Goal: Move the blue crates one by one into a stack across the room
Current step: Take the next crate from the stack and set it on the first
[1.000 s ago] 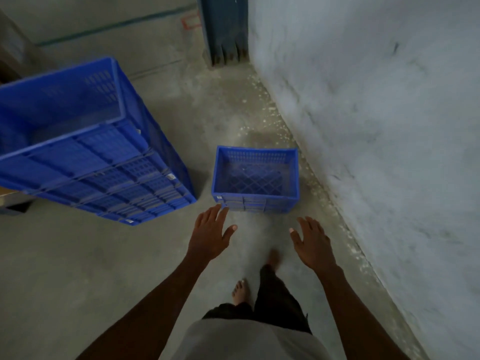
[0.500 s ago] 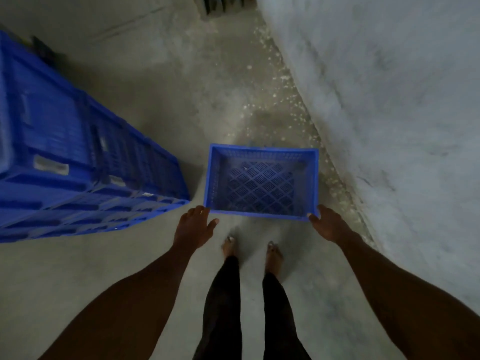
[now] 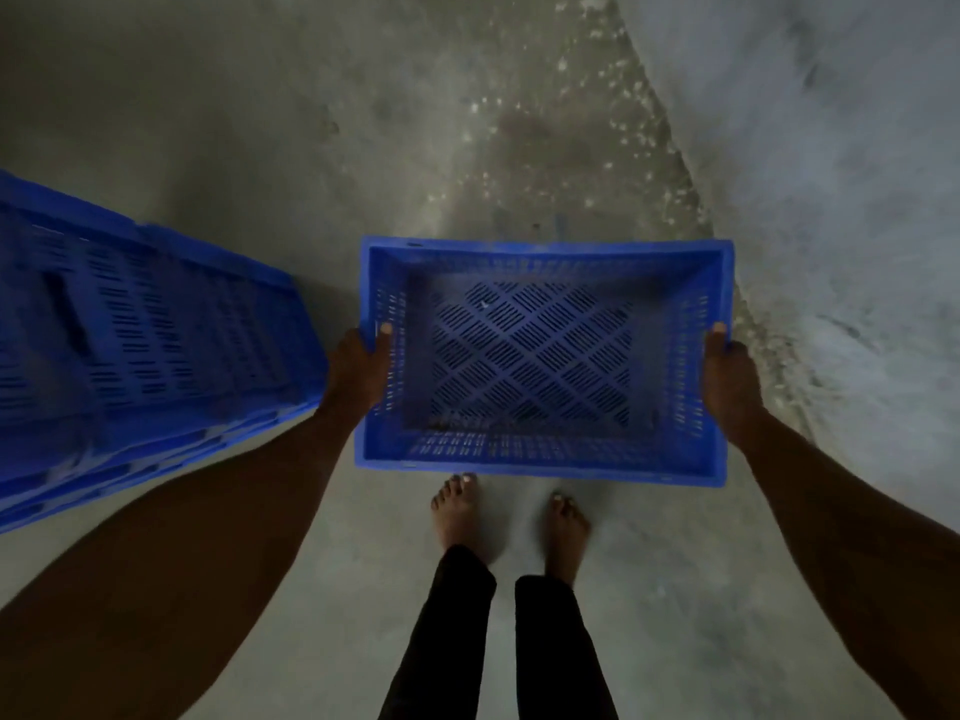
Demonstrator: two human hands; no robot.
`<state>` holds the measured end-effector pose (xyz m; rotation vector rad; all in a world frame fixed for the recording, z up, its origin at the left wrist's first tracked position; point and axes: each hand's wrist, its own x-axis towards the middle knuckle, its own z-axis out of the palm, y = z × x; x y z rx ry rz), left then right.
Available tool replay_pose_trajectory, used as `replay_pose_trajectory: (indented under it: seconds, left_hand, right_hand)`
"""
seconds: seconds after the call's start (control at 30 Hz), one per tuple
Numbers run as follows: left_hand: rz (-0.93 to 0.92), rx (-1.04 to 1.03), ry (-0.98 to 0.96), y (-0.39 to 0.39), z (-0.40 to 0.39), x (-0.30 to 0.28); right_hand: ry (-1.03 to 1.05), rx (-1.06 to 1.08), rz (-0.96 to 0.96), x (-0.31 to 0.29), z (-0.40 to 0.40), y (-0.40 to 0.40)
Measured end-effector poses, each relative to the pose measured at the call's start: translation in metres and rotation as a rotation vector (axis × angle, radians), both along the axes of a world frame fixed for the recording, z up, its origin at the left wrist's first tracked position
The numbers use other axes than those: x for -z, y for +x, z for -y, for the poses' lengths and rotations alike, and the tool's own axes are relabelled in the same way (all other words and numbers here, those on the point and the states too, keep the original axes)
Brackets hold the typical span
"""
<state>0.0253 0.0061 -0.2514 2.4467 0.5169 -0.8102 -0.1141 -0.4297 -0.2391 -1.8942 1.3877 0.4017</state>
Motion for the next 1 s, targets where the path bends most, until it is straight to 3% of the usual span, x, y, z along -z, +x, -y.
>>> replay_pose_trajectory:
  seconds: [0.13,0.2,0.33,0.57,0.7,1.0]
  left_hand:
    - [-0.011,-0.41,-0.351,0.011,0.011,0.006]
    - [-0.076,-0.535,-0.479,0.015,0.009,0.01]
    - [-0.213,-0.55,-0.663,0.019,0.001,0.012]
    - [-0.138,-0.471,-0.571,0.019,0.003,-0.028]
    - [-0.15,-0.423,-0.599,0.019,-0.002,-0.096]
    - [-0.125,-0.313,-0.63,0.005,-0.012,-0.327]
  right_hand:
    - [0.259,0.316,0.201,0.027,0.016,-0.006]
    - [0.409,0.357,0.205,0.027,0.023,-0.003]
    - [0.613,0.368,0.225,0.019,0.031,0.001]
    - [0.549,0.367,0.208,-0.015,0.017,-0.004]
    - [0.537,0.379,0.222,-0.08,0.013,-0.015]
    - [0.569,0.311,0.302,-0.314,0.022,-0.044]
